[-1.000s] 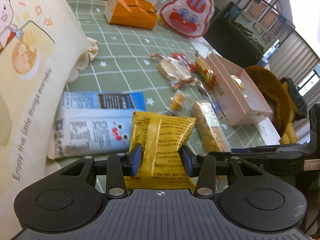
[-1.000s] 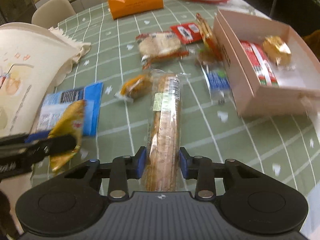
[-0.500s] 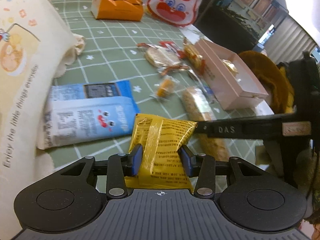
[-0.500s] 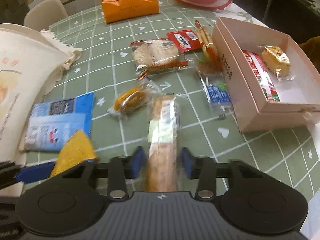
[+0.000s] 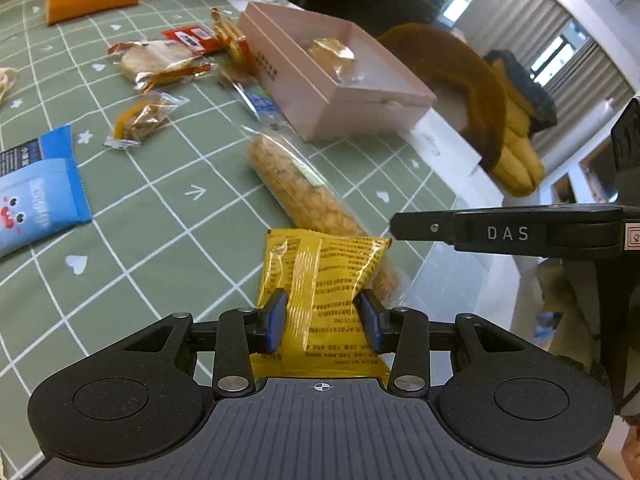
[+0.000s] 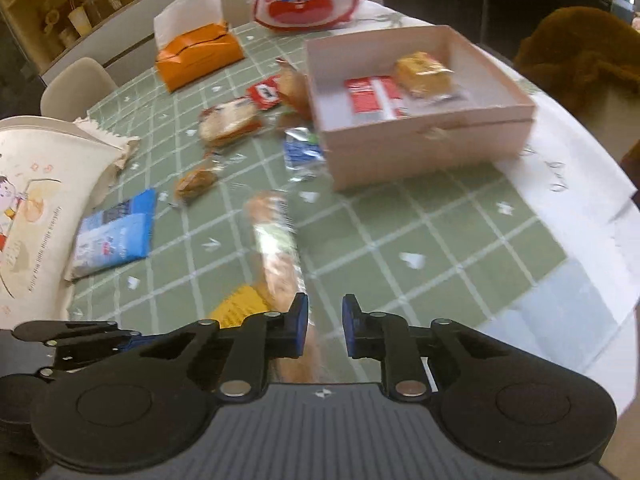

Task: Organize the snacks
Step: 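Close the right tool on the long bread-stick packet while the left holds the wafer, then carry both held packets over the pink box and open both tools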

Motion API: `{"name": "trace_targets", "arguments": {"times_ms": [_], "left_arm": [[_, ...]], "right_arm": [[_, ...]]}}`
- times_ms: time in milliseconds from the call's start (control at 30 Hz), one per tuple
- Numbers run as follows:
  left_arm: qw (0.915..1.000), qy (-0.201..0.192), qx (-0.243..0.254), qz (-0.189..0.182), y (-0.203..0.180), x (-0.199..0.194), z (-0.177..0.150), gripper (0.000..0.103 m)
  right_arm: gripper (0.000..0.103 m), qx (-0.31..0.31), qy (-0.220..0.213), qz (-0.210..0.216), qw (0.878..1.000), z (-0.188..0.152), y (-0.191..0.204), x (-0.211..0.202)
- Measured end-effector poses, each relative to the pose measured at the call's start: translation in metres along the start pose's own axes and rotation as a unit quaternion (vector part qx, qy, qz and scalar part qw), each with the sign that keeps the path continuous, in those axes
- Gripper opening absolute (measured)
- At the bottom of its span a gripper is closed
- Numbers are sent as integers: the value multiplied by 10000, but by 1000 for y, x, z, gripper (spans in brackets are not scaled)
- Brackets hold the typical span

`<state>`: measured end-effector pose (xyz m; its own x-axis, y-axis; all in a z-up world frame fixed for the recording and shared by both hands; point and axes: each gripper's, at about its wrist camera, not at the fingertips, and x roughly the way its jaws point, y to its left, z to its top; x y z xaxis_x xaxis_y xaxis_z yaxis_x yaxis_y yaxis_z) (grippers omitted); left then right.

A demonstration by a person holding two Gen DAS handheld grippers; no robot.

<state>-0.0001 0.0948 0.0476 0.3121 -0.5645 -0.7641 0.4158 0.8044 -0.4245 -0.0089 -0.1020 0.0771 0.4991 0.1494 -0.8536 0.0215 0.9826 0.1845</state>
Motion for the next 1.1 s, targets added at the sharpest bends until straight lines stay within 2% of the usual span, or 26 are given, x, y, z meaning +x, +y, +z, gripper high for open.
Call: {"name": "trace_targets", "arguments": {"times_ms": [67,200,267,500,633,667,700,733,800,900,1100], "left_arm": [[9999,-5,-48,142,-1,-3,-1,44],[9977,-30,-100,670,8,-11,2,44],[9965,-52,-194,808,17,-16,5,44],[9941,-92,-389,1009,34,-29,4,44],[9943,-111,-424,975,36,-31,3,44],[9945,-109,-421,948,35,-31,3,44],[9948,-104,-417,921,35,-31,3,44],[9952,-95,-416,886,34,-30,4,44],[9959,-78,-402,810,30,-27,5,44],[9974,-48,-353,626,22,-21,8,44],[9996,-59,-108,251,-10,-3,23,44]], "right_arm": [[20,-37,-12,22,10000,-4,-8,0],[45,-140,-100,253,9995,-4,-6,6],[50,-238,-148,240,9993,1,2,14],[50,-855,9,220,9961,16,40,51],[50,-893,105,156,9958,18,48,68],[48,-894,97,138,9959,17,48,69],[38,-904,108,118,9958,17,48,68],[32,-903,135,140,9957,16,47,66],[29,-819,186,234,9962,14,40,60],[27,-533,220,372,9976,7,21,45],[27,20,-17,276,9996,-5,-30,3]]}}
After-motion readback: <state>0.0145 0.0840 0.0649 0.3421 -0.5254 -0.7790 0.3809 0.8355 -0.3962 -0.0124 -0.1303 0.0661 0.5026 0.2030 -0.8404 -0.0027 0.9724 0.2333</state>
